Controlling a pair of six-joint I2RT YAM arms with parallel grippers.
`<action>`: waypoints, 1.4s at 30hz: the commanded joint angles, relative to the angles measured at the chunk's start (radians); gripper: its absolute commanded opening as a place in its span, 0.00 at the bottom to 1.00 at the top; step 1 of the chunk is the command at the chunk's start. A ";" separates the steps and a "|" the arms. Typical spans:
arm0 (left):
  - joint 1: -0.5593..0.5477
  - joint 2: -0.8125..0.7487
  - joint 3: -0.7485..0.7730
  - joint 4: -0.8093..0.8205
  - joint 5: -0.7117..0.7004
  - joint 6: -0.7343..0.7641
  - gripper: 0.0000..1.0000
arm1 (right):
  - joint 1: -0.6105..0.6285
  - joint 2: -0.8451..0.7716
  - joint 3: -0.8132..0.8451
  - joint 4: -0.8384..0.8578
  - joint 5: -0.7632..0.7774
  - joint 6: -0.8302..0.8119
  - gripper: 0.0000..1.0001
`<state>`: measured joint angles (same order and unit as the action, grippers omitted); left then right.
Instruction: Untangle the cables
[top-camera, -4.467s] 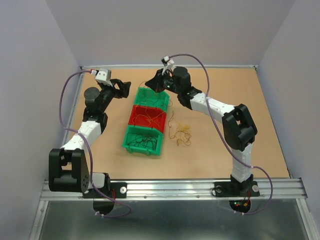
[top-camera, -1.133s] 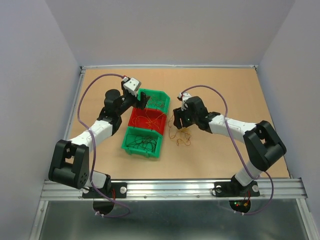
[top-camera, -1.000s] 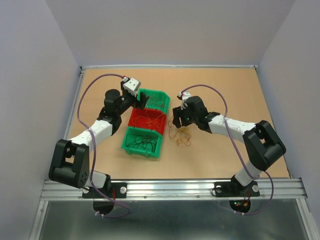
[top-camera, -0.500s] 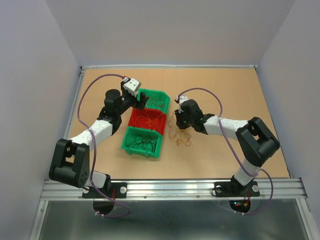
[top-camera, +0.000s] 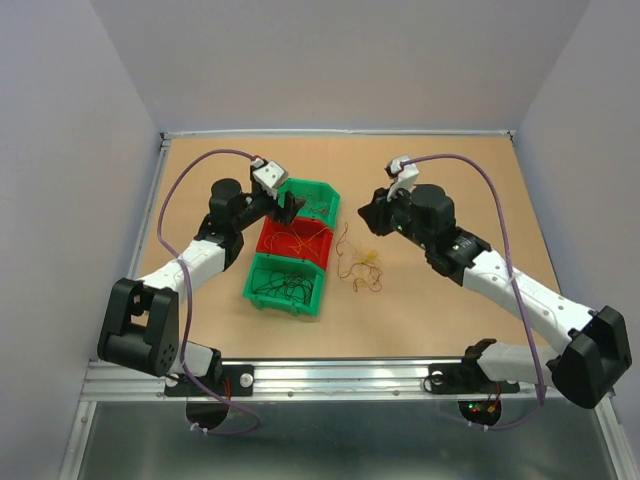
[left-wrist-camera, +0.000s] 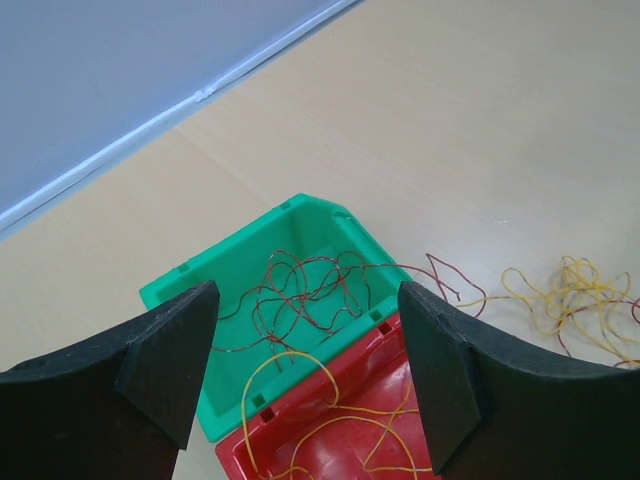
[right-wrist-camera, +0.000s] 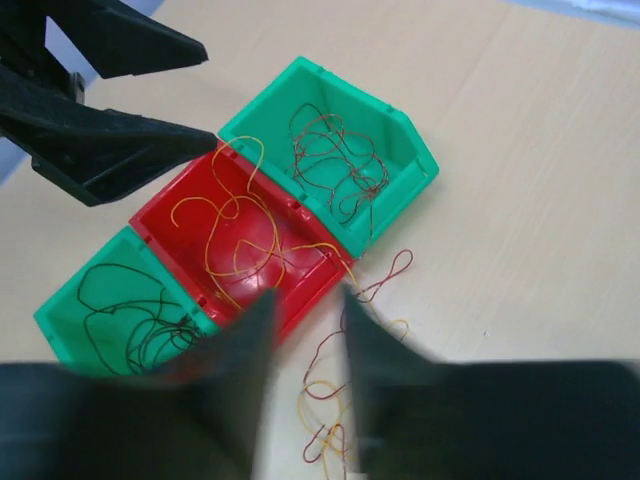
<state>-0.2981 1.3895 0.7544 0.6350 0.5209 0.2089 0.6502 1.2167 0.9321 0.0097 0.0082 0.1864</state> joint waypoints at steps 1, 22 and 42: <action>-0.013 -0.061 0.008 0.046 0.100 0.030 0.85 | 0.011 0.030 -0.049 -0.005 -0.013 0.019 0.65; -0.015 -0.060 0.007 0.048 0.099 0.038 0.85 | 0.012 0.407 -0.007 0.001 0.081 -0.001 0.01; -0.044 -0.064 -0.009 -0.009 0.469 0.158 0.89 | 0.035 0.089 -0.110 0.067 -0.094 0.012 0.01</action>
<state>-0.3275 1.3651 0.7521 0.6205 0.9226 0.3210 0.6716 1.3041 0.8253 0.0441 -0.0628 0.1921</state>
